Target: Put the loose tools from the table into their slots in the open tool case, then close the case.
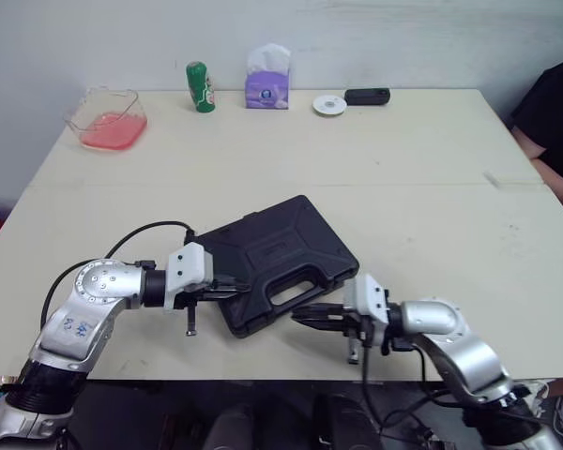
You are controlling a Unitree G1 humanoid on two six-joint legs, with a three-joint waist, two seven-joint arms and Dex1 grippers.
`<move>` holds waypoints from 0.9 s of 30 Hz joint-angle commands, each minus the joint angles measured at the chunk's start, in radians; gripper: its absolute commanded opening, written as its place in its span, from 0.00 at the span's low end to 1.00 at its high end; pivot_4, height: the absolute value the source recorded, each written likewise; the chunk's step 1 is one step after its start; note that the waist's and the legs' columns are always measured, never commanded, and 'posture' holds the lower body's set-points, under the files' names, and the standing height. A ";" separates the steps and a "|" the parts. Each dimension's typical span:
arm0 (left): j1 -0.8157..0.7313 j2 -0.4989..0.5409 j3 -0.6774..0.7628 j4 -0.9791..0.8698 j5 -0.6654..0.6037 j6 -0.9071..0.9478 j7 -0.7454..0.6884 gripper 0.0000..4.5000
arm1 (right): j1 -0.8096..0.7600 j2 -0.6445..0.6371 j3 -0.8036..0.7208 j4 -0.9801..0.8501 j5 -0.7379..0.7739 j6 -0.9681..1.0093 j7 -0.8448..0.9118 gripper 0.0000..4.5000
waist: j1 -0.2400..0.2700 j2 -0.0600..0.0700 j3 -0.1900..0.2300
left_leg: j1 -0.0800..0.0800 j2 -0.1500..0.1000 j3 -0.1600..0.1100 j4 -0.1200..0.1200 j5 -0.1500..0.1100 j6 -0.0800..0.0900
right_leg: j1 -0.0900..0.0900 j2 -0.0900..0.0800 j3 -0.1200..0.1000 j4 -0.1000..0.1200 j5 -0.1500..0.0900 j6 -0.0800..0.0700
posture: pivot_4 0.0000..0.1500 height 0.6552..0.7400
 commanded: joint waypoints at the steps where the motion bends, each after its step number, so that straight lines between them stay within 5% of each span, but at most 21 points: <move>1: 0.025 0.034 0.110 0.015 -0.049 0.016 -0.008 0.01 | 0.026 -0.094 -0.132 -0.043 0.067 -0.013 0.061 0.00 | 0.001 -0.002 0.005 | -0.001 0.000 0.000 0.000 0.000 0.000 | 0.000 0.001 0.000 0.000 0.000 0.000 | 1.00 1.00; 9: 0.183 0.099 0.367 0.019 -0.103 0.065 0.015 0.01 | 0.053 -0.260 -0.371 0.052 0.132 0.029 0.110 0.00 | 0.003 -0.004 0.013 | -0.008 0.002 0.000 0.001 0.000 -0.001 | -0.006 0.002 -0.002 -0.001 0.000 0.000 | 1.00 1.00; 18: 0.359 0.115 0.604 0.154 -0.023 0.010 0.098 0.93 | -0.026 -0.417 -0.555 0.422 -0.022 -0.201 0.115 0.99 | 0.003 -0.006 0.017 | -0.015 0.001 0.003 0.003 0.001 0.001 | -0.011 0.003 -0.002 0.000 0.001 0.001 | 1.00 1.00; 19: 0.376 0.116 0.621 0.175 -0.005 -0.005 0.110 0.99 | -0.062 -0.432 -0.559 0.491 -0.040 -0.246 0.115 1.00 | 0.003 -0.007 0.017 | -0.015 0.001 0.003 0.003 0.001 0.001 | -0.011 0.003 -0.002 0.000 0.001 0.001 | 1.00 1.00; 27: 0.416 0.093 0.693 0.213 0.002 -0.055 0.146 0.99 | -0.275 -0.466 -0.523 0.785 -0.110 -0.441 0.118 1.00 | -0.002 -0.007 0.019 | -0.014 0.002 0.005 0.003 0.002 -0.002 | -0.014 0.003 0.000 0.001 0.001 0.001 | 1.00 1.00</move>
